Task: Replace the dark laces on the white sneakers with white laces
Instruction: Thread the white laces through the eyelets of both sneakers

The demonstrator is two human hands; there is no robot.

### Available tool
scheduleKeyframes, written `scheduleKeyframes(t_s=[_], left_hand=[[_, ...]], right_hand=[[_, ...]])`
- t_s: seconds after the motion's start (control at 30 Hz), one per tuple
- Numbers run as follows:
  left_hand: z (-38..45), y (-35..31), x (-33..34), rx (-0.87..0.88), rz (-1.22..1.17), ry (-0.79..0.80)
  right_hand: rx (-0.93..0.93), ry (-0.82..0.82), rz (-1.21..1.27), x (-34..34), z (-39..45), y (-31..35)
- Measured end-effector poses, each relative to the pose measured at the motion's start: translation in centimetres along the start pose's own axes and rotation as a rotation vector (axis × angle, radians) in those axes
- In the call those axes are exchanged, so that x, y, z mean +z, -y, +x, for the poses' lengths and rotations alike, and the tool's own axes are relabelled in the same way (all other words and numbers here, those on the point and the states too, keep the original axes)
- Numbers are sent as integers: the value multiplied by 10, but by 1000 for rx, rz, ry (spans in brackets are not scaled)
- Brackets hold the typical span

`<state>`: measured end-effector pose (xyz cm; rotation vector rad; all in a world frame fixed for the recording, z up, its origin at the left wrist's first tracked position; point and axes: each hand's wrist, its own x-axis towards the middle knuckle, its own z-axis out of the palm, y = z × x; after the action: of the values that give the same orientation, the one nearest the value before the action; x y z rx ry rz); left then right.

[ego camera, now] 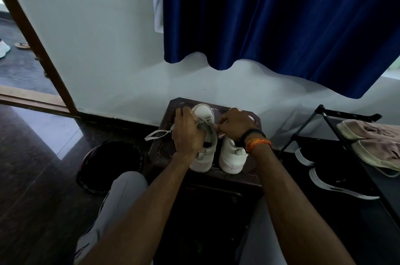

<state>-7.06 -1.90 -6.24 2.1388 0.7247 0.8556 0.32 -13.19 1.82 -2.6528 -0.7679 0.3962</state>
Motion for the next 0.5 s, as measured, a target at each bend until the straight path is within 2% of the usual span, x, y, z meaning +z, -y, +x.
scheduleKeyframes(t_s=[0.13,0.23,0.27,0.37,0.43,0.5], left_hand=[[-2,-1,-1,-114,-37,-32],[-3,-3,-3,-156,-112,-38],[-3,-4,-3,-165,-127,-36],[-3,-3,-2,-176,-148,-36],[-3,-3,-1,-177,-164,-42],[-3,-3,-1,-185,-173,-41]], right_hand=[[74,-70,155,-9,-4,-13],[58,-194,233,-29,-11,-32],[53,-241,399,-35,-12,-41],[159,-319,1308,-53,-24,-55],[130,-311,1504,-60,-29,-51],[107,-210,1529,-57,-26,-38]])
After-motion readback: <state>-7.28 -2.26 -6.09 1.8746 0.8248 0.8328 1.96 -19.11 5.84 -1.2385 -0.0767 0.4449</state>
